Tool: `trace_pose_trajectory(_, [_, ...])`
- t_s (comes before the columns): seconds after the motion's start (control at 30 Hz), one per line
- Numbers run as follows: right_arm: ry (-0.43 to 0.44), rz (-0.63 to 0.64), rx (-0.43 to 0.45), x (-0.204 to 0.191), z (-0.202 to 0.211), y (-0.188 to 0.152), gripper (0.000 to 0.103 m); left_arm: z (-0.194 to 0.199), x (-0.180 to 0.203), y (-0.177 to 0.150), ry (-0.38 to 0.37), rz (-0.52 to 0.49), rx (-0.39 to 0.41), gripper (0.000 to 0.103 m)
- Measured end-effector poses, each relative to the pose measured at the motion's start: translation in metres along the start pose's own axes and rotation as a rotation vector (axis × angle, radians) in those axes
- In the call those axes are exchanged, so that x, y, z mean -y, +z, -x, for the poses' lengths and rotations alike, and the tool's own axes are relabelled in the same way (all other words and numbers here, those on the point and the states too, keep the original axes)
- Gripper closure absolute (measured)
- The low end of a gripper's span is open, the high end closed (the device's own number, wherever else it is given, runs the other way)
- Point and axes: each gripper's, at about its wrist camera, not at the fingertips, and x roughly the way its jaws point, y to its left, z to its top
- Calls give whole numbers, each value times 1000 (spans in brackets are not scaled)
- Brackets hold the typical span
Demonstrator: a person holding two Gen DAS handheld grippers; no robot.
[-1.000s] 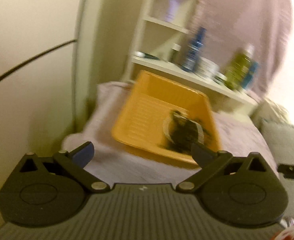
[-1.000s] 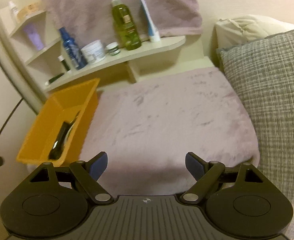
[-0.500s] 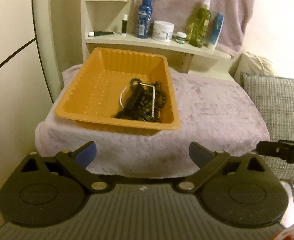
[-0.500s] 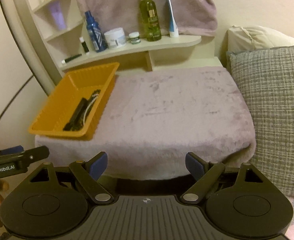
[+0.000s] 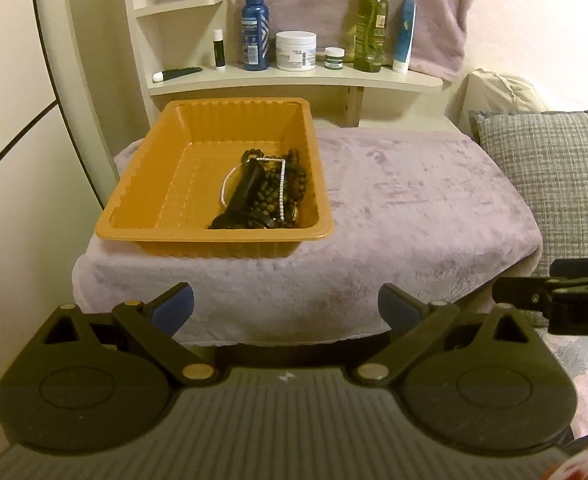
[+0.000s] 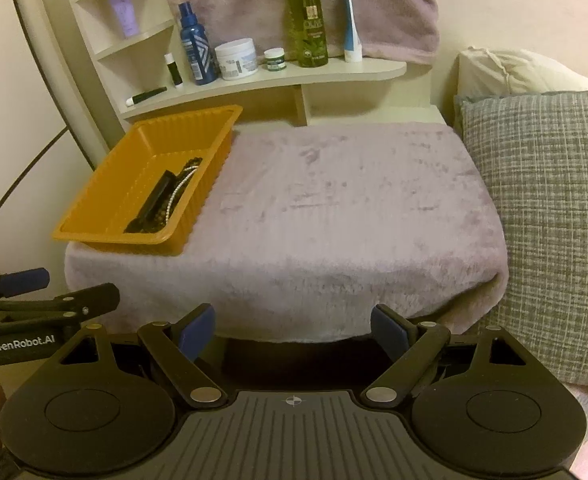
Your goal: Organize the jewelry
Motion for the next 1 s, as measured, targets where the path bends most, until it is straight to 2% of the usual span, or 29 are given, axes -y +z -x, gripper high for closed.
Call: trace_pose_trajectory(1.0, [-15,-3,4,-4,3,-1,18,5,-3,-2,-3,13,24,5])
